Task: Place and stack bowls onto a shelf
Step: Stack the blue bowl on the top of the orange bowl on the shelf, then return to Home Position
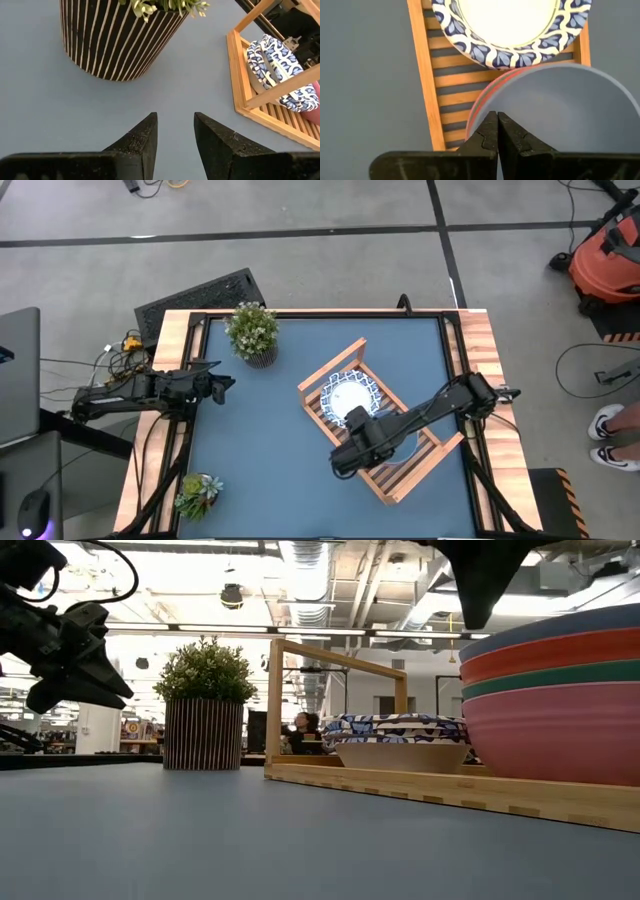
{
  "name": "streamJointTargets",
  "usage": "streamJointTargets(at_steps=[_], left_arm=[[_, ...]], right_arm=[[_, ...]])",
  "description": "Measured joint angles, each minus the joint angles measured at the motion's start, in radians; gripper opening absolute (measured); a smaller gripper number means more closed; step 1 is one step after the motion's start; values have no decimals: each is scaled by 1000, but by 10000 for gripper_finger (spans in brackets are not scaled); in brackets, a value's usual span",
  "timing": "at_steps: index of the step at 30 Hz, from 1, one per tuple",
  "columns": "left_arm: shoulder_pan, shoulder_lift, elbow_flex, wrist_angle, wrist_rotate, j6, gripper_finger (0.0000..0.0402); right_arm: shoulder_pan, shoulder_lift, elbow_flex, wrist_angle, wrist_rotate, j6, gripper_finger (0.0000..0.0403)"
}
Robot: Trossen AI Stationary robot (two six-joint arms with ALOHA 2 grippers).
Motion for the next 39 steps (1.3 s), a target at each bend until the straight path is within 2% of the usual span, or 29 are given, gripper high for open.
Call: streamJointTargets(at_steps=[5, 8, 12, 15, 18, 21, 24, 26, 29, 31, 34, 36, 39], left_arm=[[0, 0, 0, 0, 9, 0, 112], [0, 0, 0, 14, 71, -17, 112], [0, 0, 0, 76, 157, -59, 112], [0, 0, 0, 144, 164, -114, 112], [0, 0, 0, 191, 166, -189, 112], [0, 0, 0, 200, 185, -273, 112], [0, 0, 0, 190, 220, -335, 112], [0, 0, 0, 196, 256, -418, 112], [0, 0, 0, 240, 165, -469, 112], [1, -1, 0, 291, 102, -446, 112], [1, 0, 7, 382, 62, -337, 112], [1, -2, 10, 458, 63, -198, 112], [1, -3, 10, 543, 133, 36, 112]], right_arm=[[2, 1, 39, -1, 45, -18, 21], [2, 2, 100, 1, 95, -71, 24], [2, 2, 243, 11, 203, -257, 37], [-4, 1, 369, 52, 293, -471, 43], [-14, -3, 462, 96, 287, -682, 45], [-19, -52, 431, 181, 260, -895, 46], [-19, -64, 435, 232, 170, -870, 46], [-18, -68, 432, 237, 175, -951, 46], [-61, -95, 431, 221, 177, -995, 47], [-95, -143, 430, 169, 166, -1005, 47], [-130, -245, 432, 90, 172, -1006, 47], [-150, -311, 432, 52, 171, -1021, 47], [-166, -426, 398, 69, 200, -1077, 47]])
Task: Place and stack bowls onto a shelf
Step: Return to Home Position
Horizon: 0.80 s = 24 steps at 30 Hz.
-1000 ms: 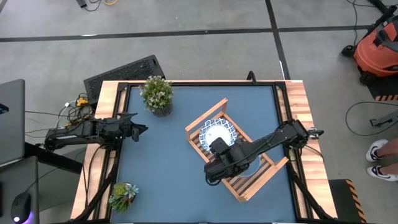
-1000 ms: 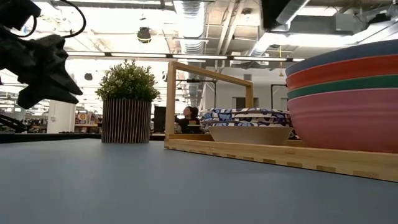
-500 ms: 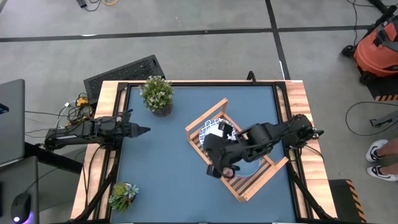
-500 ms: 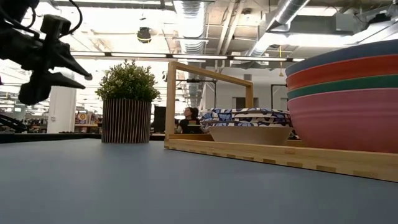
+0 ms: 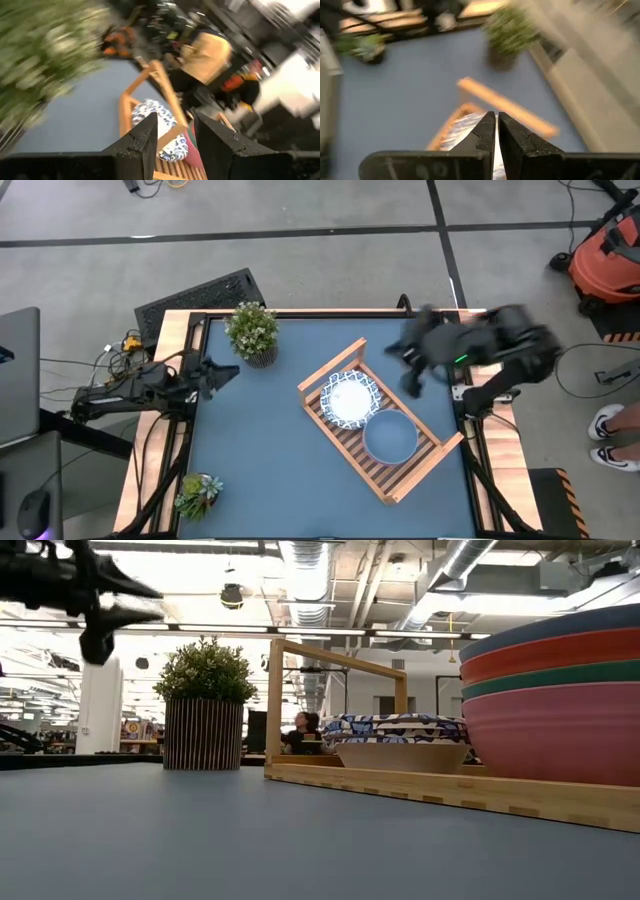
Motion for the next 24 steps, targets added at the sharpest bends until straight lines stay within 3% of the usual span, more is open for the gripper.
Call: streamJointTargets(at_steps=[3, 6, 11, 16, 20, 24], left_arm=[[0, 0, 0, 65, 63, 129, 112], [0, 0, 0, 106, 60, 163, 112], [0, 0, 0, 140, 39, 197, 112], [0, 0, 0, 152, 123, 287, 112], [0, 0, 0, 170, 258, 341, 112], [0, 0, 0, 245, 463, 389, 112]], right_arm=[[-16, -165, -122, 46, 18, -19, 47], [-46, -367, -344, 167, 13, -8, 47], [-80, -744, -883, 652, -11, -56, 47], [-84, -1090, -1384, 1097, -64, -74, 47], [-84, -1303, -1686, 1321, -62, -52, 47], [-84, -1469, -1895, 1486, -6, -70, 47]])
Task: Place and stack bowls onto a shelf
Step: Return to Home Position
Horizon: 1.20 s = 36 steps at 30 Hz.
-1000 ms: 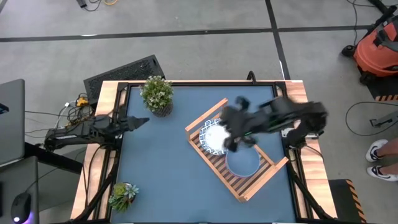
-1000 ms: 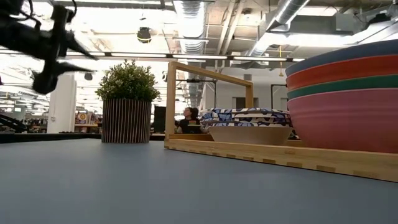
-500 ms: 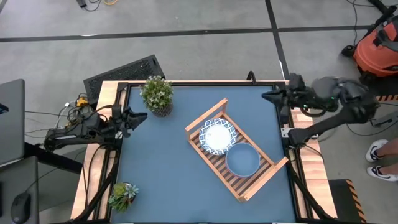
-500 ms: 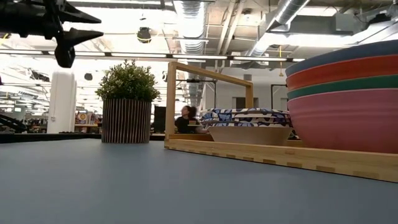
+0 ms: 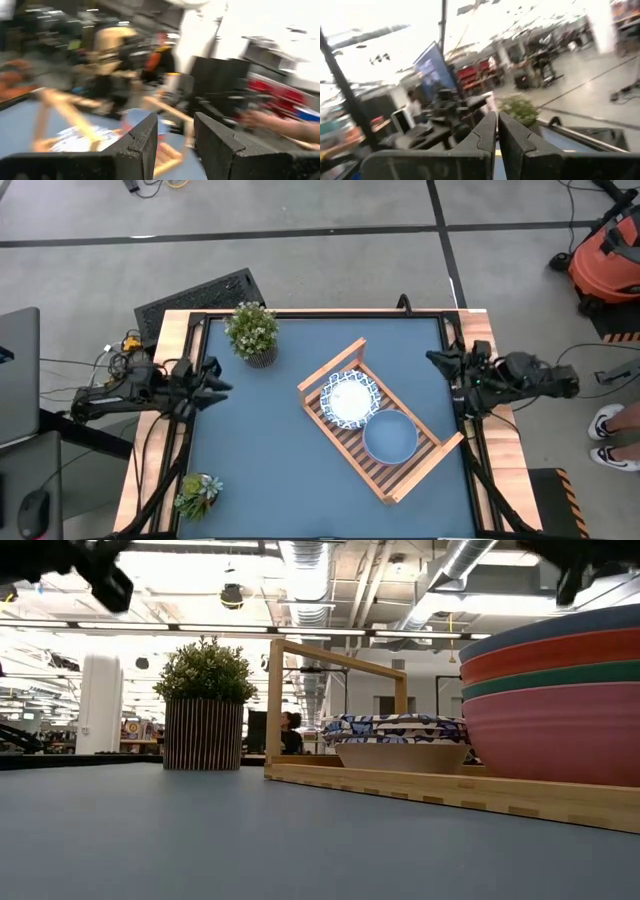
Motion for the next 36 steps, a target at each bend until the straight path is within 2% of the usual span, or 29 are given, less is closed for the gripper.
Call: streamJointTargets(at_steps=[3, 7, 11, 18, 22, 27, 31, 35, 36], left_arm=[[0, 0, 0, 55, 151, 16, 112], [0, 0, 0, 67, 320, -13, 112], [0, 0, -8, 63, 454, -73, 112], [0, 0, -9, 27, 580, -73, 112], [0, 0, -10, -50, 599, -12, 112], [0, 0, -13, -112, 575, 119, 112], [0, 0, -75, -65, 530, 162, 112], [0, 0, -215, 136, 519, 65, 112], [0, 1, -223, 139, 530, 27, 112]], right_arm=[[-7, -96, -128, 76, 3, -45, 47], [-29, -115, -268, 186, -115, -72, 47], [-79, -116, -360, 251, -252, 16, 47], [-181, -115, -391, 227, -534, 70, 47], [-234, -114, -392, 185, -607, 80, 47], [-284, -113, -392, 96, -610, 151, 47], [-301, -113, -392, 109, -613, 151, 47], [-314, -113, -392, 98, -613, 145, 47], [-318, -113, -392, 94, -613, 145, 47]])
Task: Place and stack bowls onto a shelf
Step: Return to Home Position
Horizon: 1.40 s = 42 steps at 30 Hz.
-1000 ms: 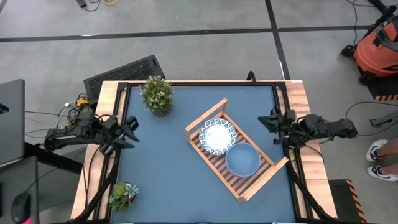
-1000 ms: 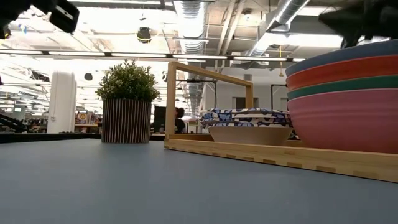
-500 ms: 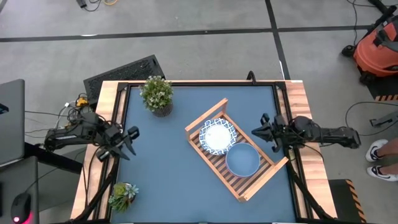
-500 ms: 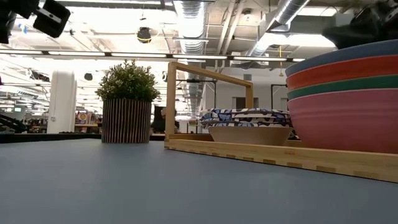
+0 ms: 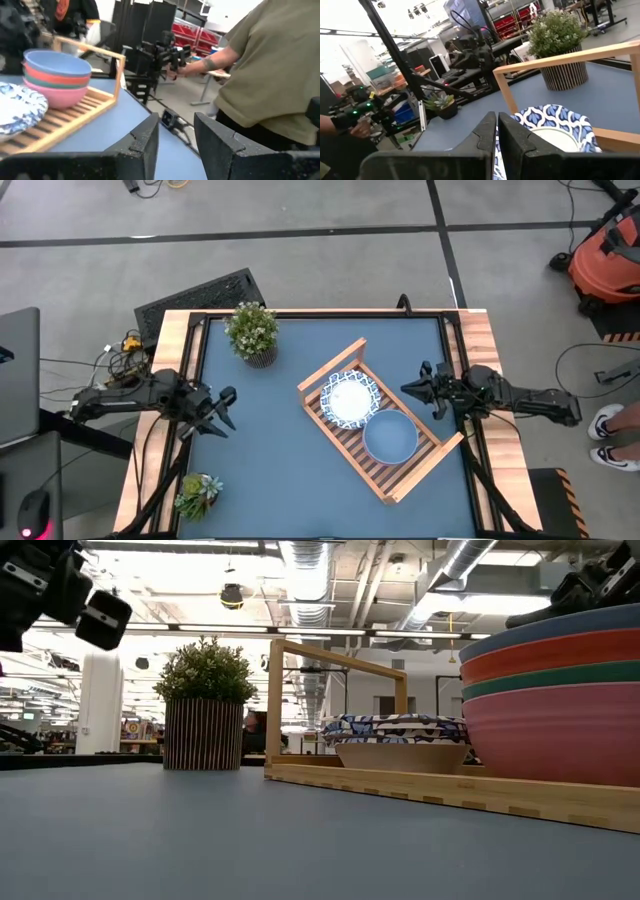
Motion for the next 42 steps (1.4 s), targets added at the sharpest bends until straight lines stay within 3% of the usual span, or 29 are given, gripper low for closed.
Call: streamJointTargets(at_steps=[6, 13, 19, 42], left_arm=[[0, -7, 0, -56, -40, 77, 112], [0, 7, -1, -111, -322, 257, 112], [0, 8, -2, -142, -570, 283, 112], [0, 8, -4, -144, -600, 281, 112]], right_arm=[[-21, 0, 0, -17, 0, -33, 47], [-54, 0, 0, -34, 4, -97, 47], [-91, 0, 0, -42, 5, -105, 47], [-107, 0, -1, -42, 5, -156, 47]])
